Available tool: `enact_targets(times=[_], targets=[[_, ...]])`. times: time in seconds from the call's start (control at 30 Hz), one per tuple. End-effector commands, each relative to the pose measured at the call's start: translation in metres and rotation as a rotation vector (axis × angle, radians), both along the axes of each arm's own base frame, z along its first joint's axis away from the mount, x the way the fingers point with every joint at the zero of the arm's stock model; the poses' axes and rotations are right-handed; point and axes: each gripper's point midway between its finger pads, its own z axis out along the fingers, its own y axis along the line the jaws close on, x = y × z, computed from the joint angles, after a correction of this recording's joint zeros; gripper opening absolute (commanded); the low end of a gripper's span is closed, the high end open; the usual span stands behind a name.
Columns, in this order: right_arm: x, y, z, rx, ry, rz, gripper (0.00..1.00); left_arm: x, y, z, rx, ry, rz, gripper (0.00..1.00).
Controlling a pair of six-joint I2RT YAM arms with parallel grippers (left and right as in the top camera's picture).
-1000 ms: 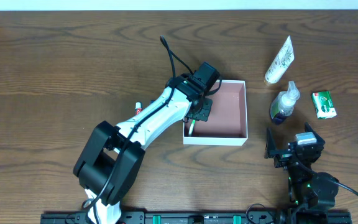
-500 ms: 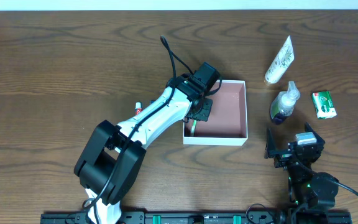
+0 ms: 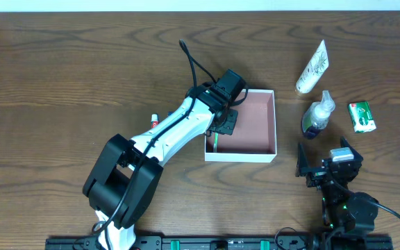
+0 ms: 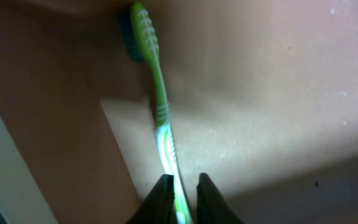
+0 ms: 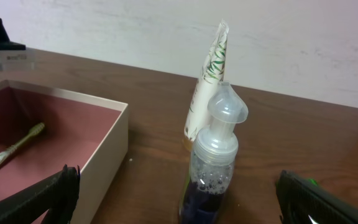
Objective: Pack container
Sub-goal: 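Lower the toothbrush into the box and open the left gripper, then move the left gripper back over the Colgate toothpaste tube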
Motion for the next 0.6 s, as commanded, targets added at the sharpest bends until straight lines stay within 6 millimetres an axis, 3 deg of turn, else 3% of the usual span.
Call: enact_targets(times=[0.0, 0.13, 0.37, 0.47, 0.57], targets=[[0.000, 0.003, -0.001, -0.014, -0.002, 0.013, 0.99, 0.005, 0.001, -0.001, 0.011, -0.015, -0.002, 0.17], [0.000, 0.003, -0.001, -0.014, -0.002, 0.013, 0.99, 0.014, -0.006, 0.023, -0.019, -0.064, -0.023, 0.17], [0.000, 0.003, -0.001, -0.014, -0.002, 0.013, 0.99, 0.022, -0.010, 0.109, -0.083, -0.184, -0.058, 0.22], [0.000, 0.003, -0.001, -0.014, -0.002, 0.013, 0.99, 0.024, 0.013, 0.146, -0.046, -0.260, -0.014, 0.22], [0.000, 0.003, -0.001, -0.014, -0.002, 0.013, 0.99, 0.019, 0.048, 0.168, 0.000, -0.289, 0.049, 0.22]])
